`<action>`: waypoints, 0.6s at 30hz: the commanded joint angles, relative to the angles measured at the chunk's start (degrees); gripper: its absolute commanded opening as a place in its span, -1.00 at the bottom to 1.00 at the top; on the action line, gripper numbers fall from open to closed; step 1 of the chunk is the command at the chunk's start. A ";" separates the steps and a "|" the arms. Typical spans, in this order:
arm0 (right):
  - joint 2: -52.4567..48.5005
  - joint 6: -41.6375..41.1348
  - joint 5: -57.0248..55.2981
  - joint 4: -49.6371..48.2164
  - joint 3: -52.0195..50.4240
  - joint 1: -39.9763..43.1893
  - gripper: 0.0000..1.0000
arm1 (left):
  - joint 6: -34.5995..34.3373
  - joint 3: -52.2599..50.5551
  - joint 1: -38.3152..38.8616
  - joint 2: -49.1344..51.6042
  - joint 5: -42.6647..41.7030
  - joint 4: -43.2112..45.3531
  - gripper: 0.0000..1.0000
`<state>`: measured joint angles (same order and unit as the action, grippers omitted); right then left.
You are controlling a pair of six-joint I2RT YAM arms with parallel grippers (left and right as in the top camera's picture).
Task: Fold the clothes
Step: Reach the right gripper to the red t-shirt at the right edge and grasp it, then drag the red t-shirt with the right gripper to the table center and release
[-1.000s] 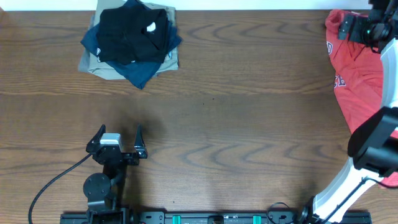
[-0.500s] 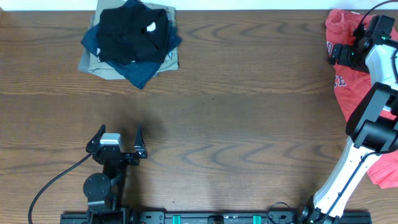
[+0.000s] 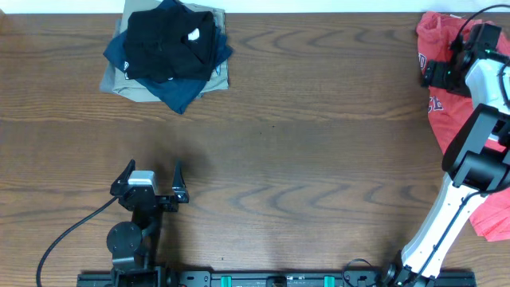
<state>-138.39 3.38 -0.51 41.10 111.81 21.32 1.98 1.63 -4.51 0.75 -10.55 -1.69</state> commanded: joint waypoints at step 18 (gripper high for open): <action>-1.03 -1.07 18.62 1.40 0.79 -6.99 -0.98 | 0.79 -1.40 -0.35 -0.11 -0.42 -1.20 0.96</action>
<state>-138.67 3.14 9.61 42.15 112.33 18.57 1.98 1.63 -4.51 0.75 -10.55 -1.69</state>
